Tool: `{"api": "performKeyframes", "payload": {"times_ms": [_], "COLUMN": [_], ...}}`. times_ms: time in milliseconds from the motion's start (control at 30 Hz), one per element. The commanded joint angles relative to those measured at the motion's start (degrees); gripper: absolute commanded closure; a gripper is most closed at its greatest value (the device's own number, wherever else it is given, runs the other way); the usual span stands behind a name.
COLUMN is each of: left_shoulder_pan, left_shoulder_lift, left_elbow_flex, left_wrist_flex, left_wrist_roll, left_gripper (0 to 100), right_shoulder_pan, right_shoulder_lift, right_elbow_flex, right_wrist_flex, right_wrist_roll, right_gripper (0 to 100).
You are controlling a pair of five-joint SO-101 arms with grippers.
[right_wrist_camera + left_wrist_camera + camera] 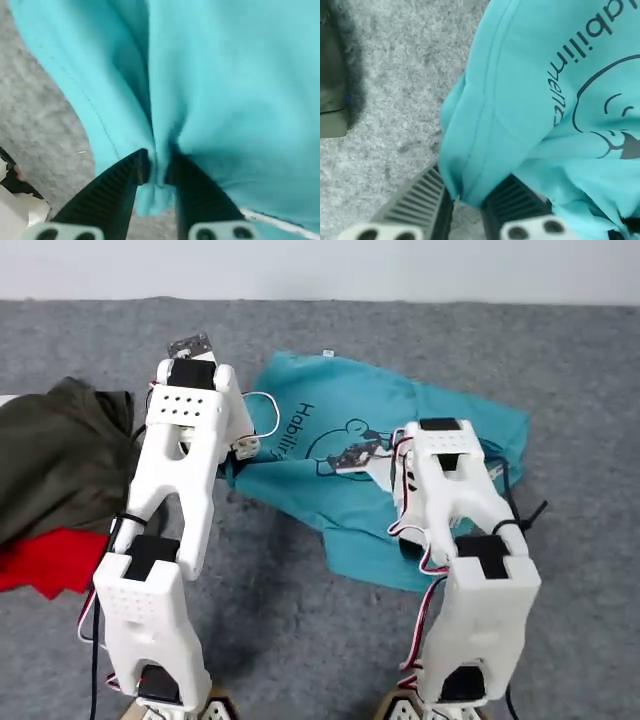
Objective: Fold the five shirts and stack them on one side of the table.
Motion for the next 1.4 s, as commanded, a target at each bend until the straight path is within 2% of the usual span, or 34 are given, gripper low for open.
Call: {"api": "performKeyframes", "payload": {"times_ms": [0, 233, 367, 633, 800, 900, 1100, 1200, 1367], "left_shoulder_pan": [0.26, 0.26, 0.26, 0.44, 4.66, 8.26, 13.8, 13.1, 7.65], "left_shoulder_lift": [-0.26, -0.7, -0.88, -0.88, -1.14, -4.22, -15.65, -20.84, -27.52], "left_elbow_flex": [-0.22, -0.31, -2.24, -11.21, -13.14, -10.07, 3.74, 10.07, 19.21], "left_wrist_flex": [1.67, 1.67, 1.67, 1.67, 1.85, 1.85, 1.85, 1.85, 1.85], "left_wrist_roll": [-0.62, -0.62, -0.62, -0.79, -0.79, -0.79, -2.55, -5.54, -7.91], "left_gripper": [99, 99, 99, 99, 99, 99, 99, 99, 99], "right_shoulder_pan": [1.54, 5.67, 6.2, 6.02, 6.2, 6.55, 8.04, 8.04, 7.96], "right_shoulder_lift": [1.01, -2.07, -8.84, -24.04, -30.29, -33.98, -44.0, -48.75, -58.86], "right_elbow_flex": [0.53, 0.53, 0.53, 0.53, 0.26, -0.7, -0.35, 0.97, 10.02], "right_wrist_flex": [0.84, 3.38, 7.16, 11.56, 14.2, 16.4, 16.48, 16.57, 16.57], "right_wrist_roll": [-0.35, 0.97, 3.96, 4.22, 4.22, 4.31, 6.24, 6.33, 6.51], "right_gripper": [98.7, 98.9, 98.9, 98.9, 98.9, 98.9, 98.8, 98.8, 98.8]}}
